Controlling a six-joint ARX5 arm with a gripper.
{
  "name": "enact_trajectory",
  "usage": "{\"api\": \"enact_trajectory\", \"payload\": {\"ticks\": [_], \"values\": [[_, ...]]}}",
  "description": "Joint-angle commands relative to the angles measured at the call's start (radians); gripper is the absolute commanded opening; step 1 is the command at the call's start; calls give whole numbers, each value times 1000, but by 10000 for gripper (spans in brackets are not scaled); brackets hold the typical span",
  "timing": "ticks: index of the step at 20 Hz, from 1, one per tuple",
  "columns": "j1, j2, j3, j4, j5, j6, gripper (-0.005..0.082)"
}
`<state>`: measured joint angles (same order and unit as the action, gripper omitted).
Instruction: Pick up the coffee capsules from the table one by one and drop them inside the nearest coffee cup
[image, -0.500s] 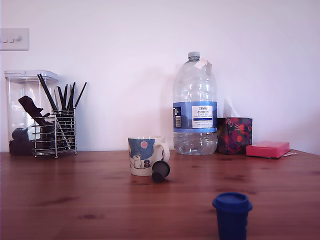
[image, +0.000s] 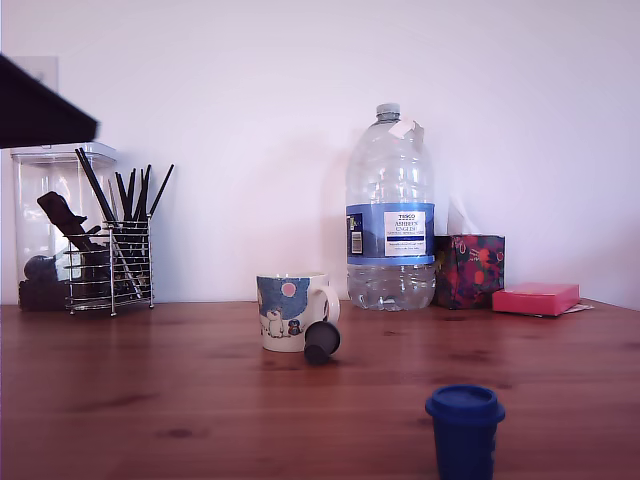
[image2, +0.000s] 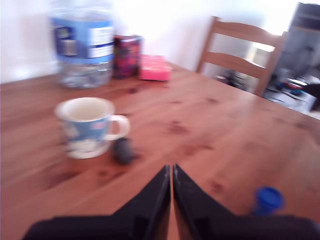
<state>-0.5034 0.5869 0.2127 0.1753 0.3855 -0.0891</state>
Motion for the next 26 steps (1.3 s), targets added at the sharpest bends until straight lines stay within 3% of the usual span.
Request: {"api": "enact_trajectory", "payload": {"ticks": [1,5,8,12,15,17,19,21,23,26], "values": [[-77,73,-19,57,-24,29,-21],[-270,263,-14,173,-64,74,-21],[-368,383,-12,225,-88,76,-21],[-432,473,-10,246,-87,99,-21],[-435,489,-10,245,-87,98,6],[-435,489,-10,265,-86,98,148],[-436,496,-10,295,-87,98,413],[-436,524,-10,328,-87,99,578],[-436,560,-8,351,-88,125,609],[-444,623,9,381,-88,124,609]]}}
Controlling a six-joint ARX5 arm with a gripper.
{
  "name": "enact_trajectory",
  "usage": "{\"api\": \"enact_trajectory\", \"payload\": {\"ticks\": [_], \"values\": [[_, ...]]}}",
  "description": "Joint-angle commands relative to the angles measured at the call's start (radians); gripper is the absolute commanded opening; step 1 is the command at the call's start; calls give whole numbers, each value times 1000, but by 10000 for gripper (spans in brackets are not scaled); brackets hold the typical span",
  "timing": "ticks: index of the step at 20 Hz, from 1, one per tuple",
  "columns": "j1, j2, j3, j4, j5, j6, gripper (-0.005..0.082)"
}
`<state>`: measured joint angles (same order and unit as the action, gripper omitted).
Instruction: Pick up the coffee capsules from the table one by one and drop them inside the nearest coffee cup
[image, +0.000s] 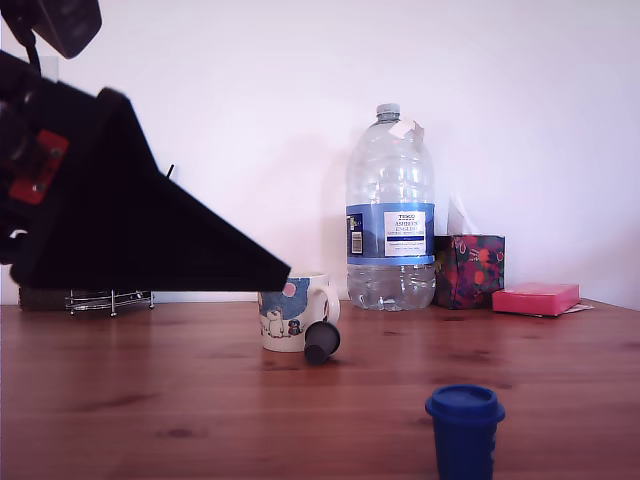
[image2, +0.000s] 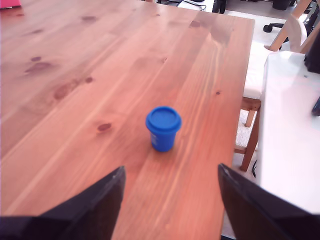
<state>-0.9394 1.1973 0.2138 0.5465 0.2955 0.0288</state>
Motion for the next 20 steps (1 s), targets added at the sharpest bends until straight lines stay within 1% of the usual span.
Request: {"api": "enact_trajectory", "payload": {"ticks": [1,6,9,12,18,20], "values": [[-13,35,23,10,2,6,609],[-35,171,130,9,0,8,609],[-39,266,188,10,-10,33,609],[-41,343,245,11,-13,32,609],[-77,486,380,-1,-13,32,609],[-89,534,429,-27,-13,36,609]]}}
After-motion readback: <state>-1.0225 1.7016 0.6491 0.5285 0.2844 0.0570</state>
